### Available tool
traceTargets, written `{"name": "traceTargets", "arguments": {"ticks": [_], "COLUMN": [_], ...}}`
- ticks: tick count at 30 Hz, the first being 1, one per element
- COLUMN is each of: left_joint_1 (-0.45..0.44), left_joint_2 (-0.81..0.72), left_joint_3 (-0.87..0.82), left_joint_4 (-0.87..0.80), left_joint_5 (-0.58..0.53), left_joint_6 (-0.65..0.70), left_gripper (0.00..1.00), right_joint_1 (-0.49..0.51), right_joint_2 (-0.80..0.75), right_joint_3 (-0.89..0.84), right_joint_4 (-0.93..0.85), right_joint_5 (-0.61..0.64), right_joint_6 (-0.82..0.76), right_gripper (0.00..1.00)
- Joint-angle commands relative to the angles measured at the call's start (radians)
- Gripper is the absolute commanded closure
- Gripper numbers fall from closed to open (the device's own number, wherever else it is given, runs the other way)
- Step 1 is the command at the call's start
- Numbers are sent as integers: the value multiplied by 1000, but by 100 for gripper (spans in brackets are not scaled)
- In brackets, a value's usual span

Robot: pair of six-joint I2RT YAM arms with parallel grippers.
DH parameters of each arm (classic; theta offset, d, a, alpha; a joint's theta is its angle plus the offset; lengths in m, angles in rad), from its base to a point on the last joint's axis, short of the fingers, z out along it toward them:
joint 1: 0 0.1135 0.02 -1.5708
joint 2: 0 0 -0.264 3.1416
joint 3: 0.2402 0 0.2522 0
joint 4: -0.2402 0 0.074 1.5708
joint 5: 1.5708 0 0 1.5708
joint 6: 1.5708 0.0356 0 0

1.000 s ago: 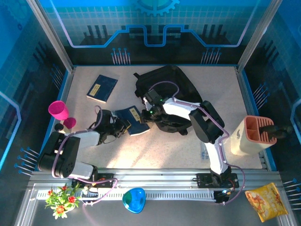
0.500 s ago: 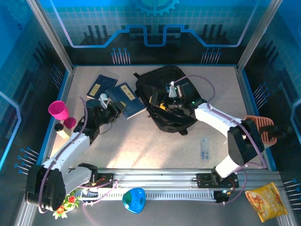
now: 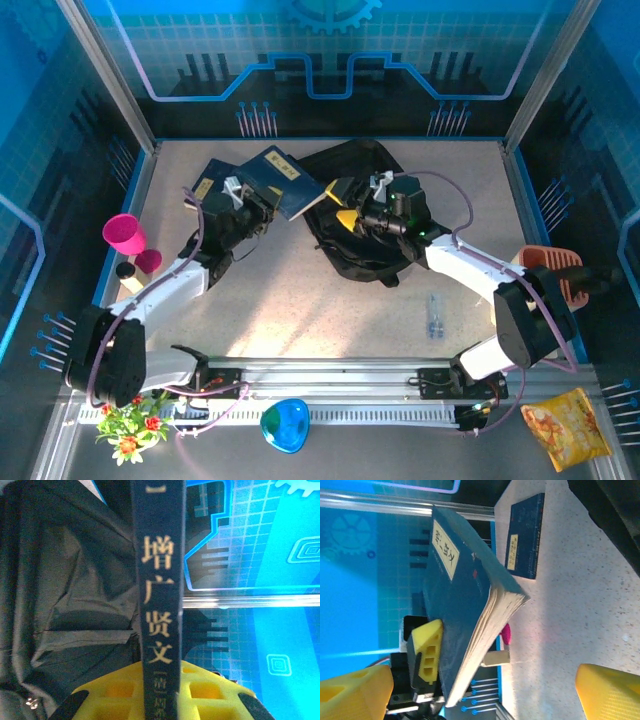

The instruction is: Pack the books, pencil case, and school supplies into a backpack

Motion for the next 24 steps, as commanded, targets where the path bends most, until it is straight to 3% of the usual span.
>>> {"name": "traceTargets", "arguments": {"ticks": [1, 10, 14, 20, 24], "left_joint_1": [-29, -84, -93, -97, -96], "left_joint_2": [31, 111, 121, 123, 123], "left_joint_3": [57, 96, 99, 96, 92], "left_joint_4": [144, 201, 212, 215, 205], "left_joint_5": [-75, -60, -54, -50, -32], "left_joint_6": [-44, -82, -89, -95, -78], "left_gripper": [92, 93, 93, 92, 89], "right_joint_1": [-4, 34, 35, 35, 30], "right_joint_2": [15, 127, 163, 195, 213], "right_joint_3": [35, 62, 47, 56, 68], "right_joint_4": [69, 235, 305, 313, 305], "right_joint_5": [36, -12, -19, -26, -39], "right_joint_6": [94, 135, 158, 155, 148], "right_gripper": [6, 11, 18, 41, 65]}}
